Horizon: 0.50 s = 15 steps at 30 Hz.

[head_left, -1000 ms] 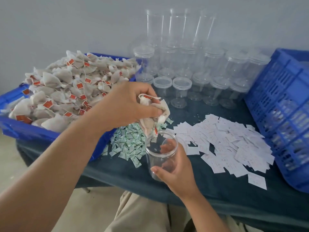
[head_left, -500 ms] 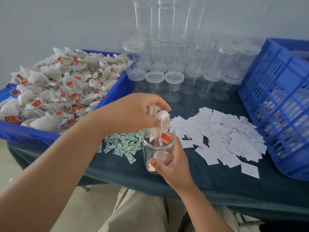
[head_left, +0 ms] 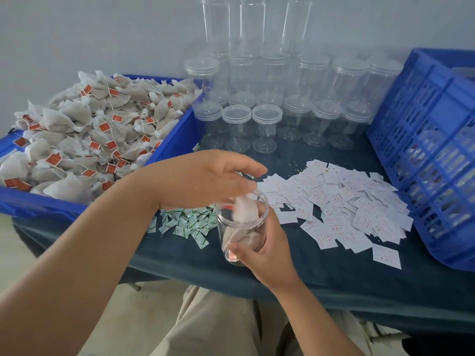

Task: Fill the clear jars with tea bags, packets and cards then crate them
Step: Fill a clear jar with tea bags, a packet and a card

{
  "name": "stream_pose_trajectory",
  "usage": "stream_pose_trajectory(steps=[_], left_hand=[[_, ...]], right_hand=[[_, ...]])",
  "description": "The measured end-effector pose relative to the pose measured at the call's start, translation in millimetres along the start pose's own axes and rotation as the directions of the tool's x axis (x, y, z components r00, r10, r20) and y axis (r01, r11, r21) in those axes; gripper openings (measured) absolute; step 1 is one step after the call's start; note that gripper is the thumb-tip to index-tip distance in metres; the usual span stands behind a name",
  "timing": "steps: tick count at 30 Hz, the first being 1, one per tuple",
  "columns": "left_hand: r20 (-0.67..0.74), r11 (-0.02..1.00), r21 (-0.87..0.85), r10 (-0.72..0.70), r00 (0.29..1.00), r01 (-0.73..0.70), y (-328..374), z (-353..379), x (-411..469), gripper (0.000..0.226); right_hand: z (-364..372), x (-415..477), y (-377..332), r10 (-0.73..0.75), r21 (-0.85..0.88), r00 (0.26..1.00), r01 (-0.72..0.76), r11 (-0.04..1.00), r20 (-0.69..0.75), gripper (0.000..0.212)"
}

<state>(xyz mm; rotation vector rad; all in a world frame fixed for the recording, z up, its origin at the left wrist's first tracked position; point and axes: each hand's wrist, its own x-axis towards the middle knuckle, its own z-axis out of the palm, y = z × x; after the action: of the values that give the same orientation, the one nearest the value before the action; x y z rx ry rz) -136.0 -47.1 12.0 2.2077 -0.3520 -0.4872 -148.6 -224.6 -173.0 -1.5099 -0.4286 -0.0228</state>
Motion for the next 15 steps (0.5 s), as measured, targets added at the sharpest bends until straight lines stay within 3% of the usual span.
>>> stream_pose_trajectory(steps=[2,5,6,8,10,12,15], left_hand=[[-0.051,0.989,-0.147,0.021,0.998,-0.029,0,-2,-2,0.03],[-0.352,0.997,-0.021,0.065,0.934,-0.077,-14,-25,-2,0.023],[-0.477,0.998,0.061,0.049,0.877,-0.023,-26,-39,-2,0.019],[-0.643,0.933,0.236,-0.059,0.764,0.271,-61,-73,1,0.013],[-0.607,0.67,0.426,-0.287,0.741,0.608,-104,-101,5,0.022],[-0.488,0.485,0.554,-0.47,0.736,0.677,-140,-110,8,0.034],[-0.468,0.517,0.531,-0.482,0.741,0.671,-171,-108,8,0.039]], right_hand=[[-1,-1,2,0.009,-0.031,1.0,-0.01,0.999,-0.021,0.073],[-3,-2,4,0.036,-0.057,0.999,-0.038,0.998,-0.035,0.074],[-3,-2,4,0.039,-0.057,0.999,-0.041,0.998,-0.036,0.073],[-4,-2,4,0.04,-0.057,0.998,-0.042,0.997,-0.038,0.074],[-3,-2,5,0.044,-0.058,0.998,-0.046,0.997,-0.033,0.077],[-3,-2,5,0.055,-0.055,0.998,-0.056,0.997,-0.019,0.077],[-3,-2,4,0.061,-0.045,0.998,-0.062,0.997,-0.015,0.076]])
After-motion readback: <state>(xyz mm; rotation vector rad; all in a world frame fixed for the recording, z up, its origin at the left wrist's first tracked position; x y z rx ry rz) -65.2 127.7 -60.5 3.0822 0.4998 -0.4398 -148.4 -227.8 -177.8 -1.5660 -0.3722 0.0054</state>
